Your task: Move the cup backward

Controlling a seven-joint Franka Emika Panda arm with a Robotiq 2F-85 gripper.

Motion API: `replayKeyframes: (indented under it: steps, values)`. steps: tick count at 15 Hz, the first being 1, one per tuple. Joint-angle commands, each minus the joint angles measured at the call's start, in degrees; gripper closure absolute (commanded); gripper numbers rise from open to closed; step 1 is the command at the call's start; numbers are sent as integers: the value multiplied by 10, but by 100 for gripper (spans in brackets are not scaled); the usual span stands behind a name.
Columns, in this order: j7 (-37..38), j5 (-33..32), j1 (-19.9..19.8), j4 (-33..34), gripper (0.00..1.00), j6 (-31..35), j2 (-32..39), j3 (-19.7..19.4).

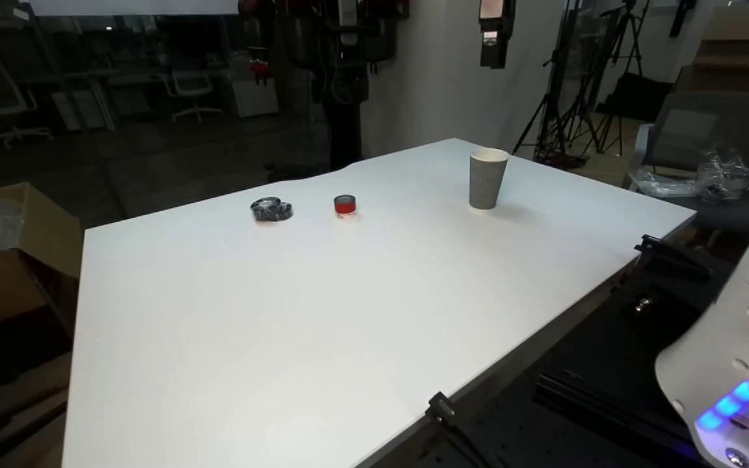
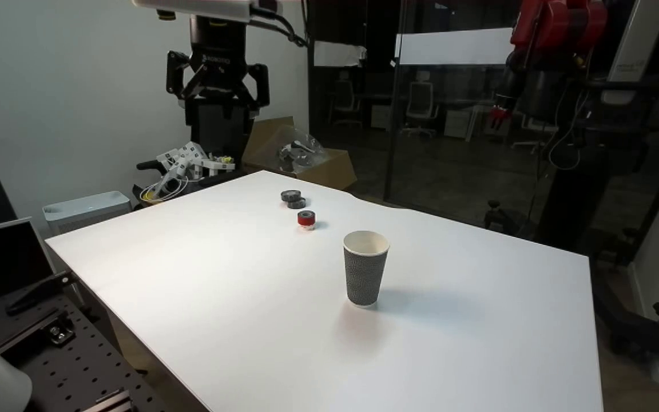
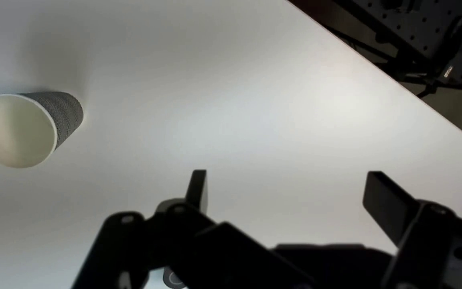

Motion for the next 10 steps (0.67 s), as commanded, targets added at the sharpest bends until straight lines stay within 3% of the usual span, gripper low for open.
replayKeyframes:
  steps: [1,4,10]
  values:
    - [-15,1,-4,4,0,-1,7,-1]
    - [-7,-10,-6,-1,0,27,8,7]
    - [116,-147,-49,3,0,260,117,43]
